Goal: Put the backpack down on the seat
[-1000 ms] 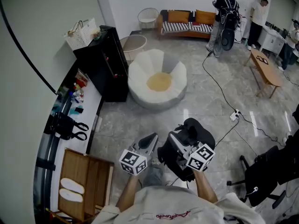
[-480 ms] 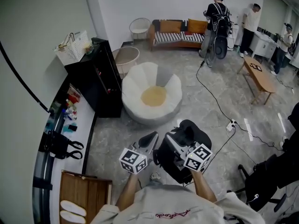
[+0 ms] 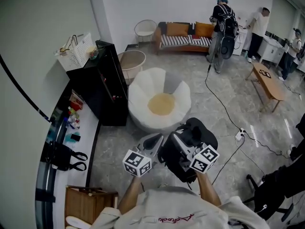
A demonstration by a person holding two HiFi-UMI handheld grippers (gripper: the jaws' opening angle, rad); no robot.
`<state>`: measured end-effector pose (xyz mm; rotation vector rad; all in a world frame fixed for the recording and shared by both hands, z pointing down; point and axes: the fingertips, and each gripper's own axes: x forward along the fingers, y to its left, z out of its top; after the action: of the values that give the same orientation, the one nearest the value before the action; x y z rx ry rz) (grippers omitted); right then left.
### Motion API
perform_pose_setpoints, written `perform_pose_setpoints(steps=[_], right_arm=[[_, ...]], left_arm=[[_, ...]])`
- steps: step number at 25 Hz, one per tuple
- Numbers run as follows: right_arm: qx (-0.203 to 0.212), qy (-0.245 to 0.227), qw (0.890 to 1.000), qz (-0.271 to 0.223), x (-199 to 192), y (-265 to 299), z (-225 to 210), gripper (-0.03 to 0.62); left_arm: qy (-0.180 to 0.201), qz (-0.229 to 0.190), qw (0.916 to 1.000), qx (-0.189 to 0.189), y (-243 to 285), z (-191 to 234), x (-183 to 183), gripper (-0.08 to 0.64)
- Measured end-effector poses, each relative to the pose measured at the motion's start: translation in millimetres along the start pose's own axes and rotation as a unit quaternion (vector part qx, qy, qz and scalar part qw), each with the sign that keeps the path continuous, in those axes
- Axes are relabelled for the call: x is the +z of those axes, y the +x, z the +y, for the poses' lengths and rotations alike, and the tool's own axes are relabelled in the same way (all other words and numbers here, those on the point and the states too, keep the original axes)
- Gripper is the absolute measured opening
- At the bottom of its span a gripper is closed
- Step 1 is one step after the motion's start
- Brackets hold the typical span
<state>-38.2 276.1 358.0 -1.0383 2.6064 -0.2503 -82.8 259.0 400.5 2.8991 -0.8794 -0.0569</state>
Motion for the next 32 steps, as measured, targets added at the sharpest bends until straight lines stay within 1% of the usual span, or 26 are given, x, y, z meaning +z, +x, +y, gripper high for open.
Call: perform_pose_setpoints(steps=[2,5,8,11,17,20,25,32], right_arm=[[-0.002,0.005,1.0,0.0,-4,12,-6,0.032],[-0.002,0.016,1.0,0.01,-16,27,-12,0.032],[0.0,0.024,0.999,0.021,-26,37,-14,0.032],[0.008,0.026,0.999,0.026,-30,46,-18,0.032],[0.015,0.049,0.998,0.037,-51,67,-34,0.032],[0.011,0.058,0.997,0.04,-55,73,-49,0.032],[0.004,0.058,0.997,0.041,-54,82,-78,0.032],[-0.003,0.066,0.997,0.033,-51,101,-137,0.032]], left_arm=[[-0.002,0.005,1.0,-0.001,0,14,-3,0.043],[-0.015,0.013,0.9998,0.002,-1,30,-10,0.043],[-0.029,0.023,0.9993,0.001,2,38,-20,0.043],[-0.035,0.03,0.9989,0.0,8,46,-26,0.043],[-0.047,0.037,0.9982,0.004,19,73,-38,0.043],[-0.047,0.037,0.9982,0.006,30,83,-38,0.043],[-0.047,0.041,0.998,0.005,53,100,-40,0.043],[-0.046,0.041,0.9981,0.003,104,138,-38,0.043]])
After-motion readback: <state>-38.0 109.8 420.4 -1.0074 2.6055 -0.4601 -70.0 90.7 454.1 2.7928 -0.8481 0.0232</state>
